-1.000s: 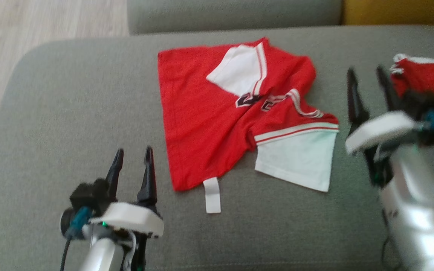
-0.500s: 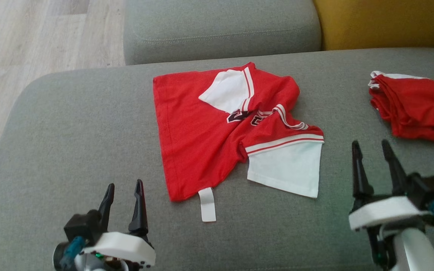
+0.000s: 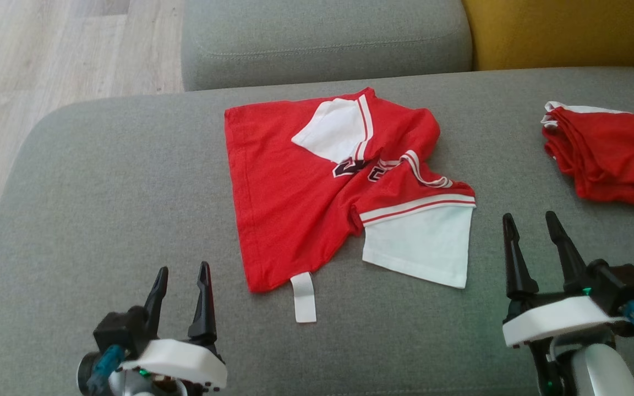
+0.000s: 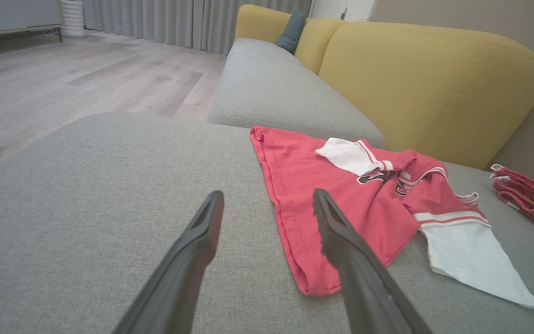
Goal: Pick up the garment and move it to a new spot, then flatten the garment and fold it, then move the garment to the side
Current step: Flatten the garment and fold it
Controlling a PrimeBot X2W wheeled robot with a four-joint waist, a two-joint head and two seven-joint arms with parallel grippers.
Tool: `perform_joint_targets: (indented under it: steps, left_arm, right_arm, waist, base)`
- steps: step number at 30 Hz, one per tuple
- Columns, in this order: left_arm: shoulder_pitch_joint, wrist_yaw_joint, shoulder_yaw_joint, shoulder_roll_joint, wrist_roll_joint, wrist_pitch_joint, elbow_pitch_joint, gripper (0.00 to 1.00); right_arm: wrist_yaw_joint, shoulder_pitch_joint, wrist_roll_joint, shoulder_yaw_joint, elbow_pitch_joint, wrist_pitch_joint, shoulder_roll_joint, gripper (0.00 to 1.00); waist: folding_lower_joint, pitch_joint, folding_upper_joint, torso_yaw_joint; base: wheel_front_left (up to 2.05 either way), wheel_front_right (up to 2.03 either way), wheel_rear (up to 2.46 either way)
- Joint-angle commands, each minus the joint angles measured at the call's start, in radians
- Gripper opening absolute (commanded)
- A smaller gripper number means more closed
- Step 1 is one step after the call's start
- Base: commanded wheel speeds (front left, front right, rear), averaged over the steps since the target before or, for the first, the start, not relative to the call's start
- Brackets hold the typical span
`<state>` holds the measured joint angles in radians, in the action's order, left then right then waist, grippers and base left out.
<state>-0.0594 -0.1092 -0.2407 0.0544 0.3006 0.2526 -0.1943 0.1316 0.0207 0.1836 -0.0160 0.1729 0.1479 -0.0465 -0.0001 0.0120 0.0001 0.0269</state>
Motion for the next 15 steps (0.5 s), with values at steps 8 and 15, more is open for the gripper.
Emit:
perform_joint_targets:
  steps: [8, 15]
  left_arm:
    - [0.041, 0.018, 0.011, -0.003, -0.007, -0.003, -0.008, 1.0]
    - [0.101, 0.047, -0.053, -0.004, 0.061, -0.085, -0.078, 1.0]
  right_arm:
    - [-0.001, 0.012, 0.003, -0.029, -0.044, -0.004, -0.004, 1.0]
    - [-0.001, 0.032, 0.012, -0.04, -0.043, 0.001, -0.004, 1.0]
  waist:
    - [0.0001, -0.02, -0.0001, 0.006]
    - [0.0001, -0.07, -0.0001, 0.033]
  base:
    - [0.0, 0.0, 0.0]
    - [0.0, 0.0, 0.0]
